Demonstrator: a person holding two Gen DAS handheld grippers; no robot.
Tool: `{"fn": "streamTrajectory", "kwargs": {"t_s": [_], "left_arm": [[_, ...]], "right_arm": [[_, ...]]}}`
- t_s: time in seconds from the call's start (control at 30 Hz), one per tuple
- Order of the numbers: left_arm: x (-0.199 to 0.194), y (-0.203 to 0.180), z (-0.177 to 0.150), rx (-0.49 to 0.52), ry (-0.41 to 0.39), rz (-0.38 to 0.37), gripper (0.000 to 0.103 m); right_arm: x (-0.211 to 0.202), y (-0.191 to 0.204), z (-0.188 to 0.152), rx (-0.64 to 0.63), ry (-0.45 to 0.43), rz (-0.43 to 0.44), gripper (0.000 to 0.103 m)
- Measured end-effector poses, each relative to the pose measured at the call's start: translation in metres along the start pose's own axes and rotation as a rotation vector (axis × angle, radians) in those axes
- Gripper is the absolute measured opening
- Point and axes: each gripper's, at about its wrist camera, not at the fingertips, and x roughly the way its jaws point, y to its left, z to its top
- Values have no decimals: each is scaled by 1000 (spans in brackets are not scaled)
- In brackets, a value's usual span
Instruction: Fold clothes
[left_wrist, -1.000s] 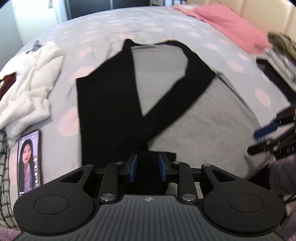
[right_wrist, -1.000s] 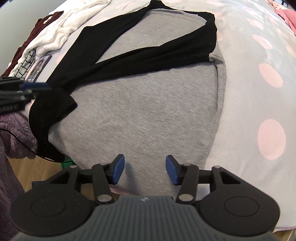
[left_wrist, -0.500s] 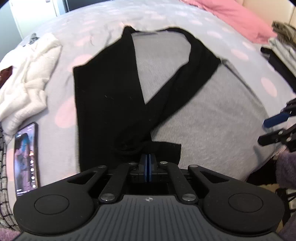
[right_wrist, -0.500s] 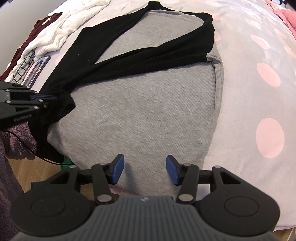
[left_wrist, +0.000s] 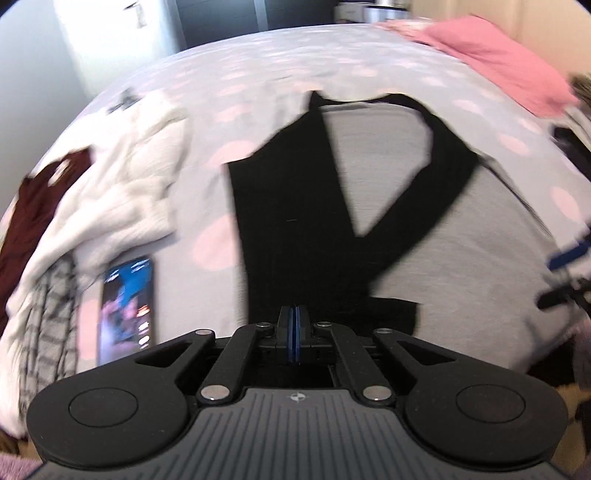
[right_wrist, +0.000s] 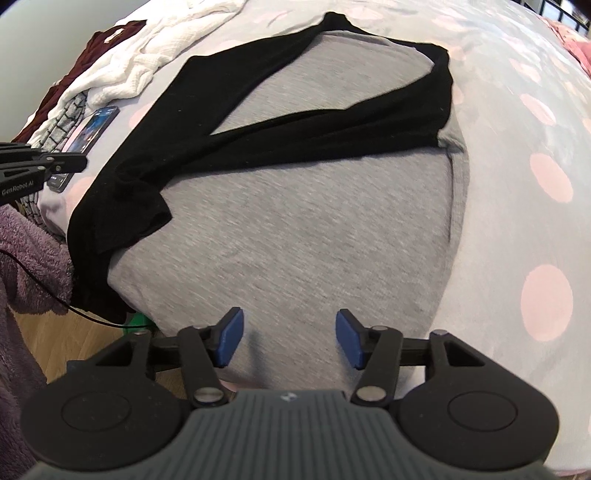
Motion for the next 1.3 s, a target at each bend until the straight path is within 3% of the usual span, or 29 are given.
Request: {"fn": "streamTrajectory", "kwargs": {"t_s": [0.1,0.17,0.23,0.37,0.47,0.63,0.73,0.77,0.8,0.97,1.3], "left_arm": [[-3,-3,-1,19,-16,-12,2],[0,-8,-2,37,-15,-21,14],[7,-15,-2,58,-7,-31,20],[20,-29,-2,96,10,-53,20],[29,-30,0,69,29,-87,20],[41,-31,0,56,36,-106,28],[43,-29,1,55,39,-111,26],[42,-27,2,49,41,-108,10],[41,-25,3,43,43,-104,4],[19,-3,9,-29,5,-77,3],[-9,68,5,-294,23,152,3]], "right_arm": [[-1,2,1,-7,-4,-1,61],[-1,1,1,-1,-5,-4,61],[-1,-1,-1,7,-4,-9,61],[-1,-4,-3,18,-3,-20,61],[-2,-5,-3,20,-10,-22,61],[-2,-4,-2,10,-12,-26,61],[-1,-4,-3,5,-10,-28,61],[-1,-3,-3,3,-10,-29,61],[-1,-3,-2,2,-10,-30,61],[-3,-4,-2,2,-20,-32,61],[-4,-1,-1,-5,-25,-30,62]]}}
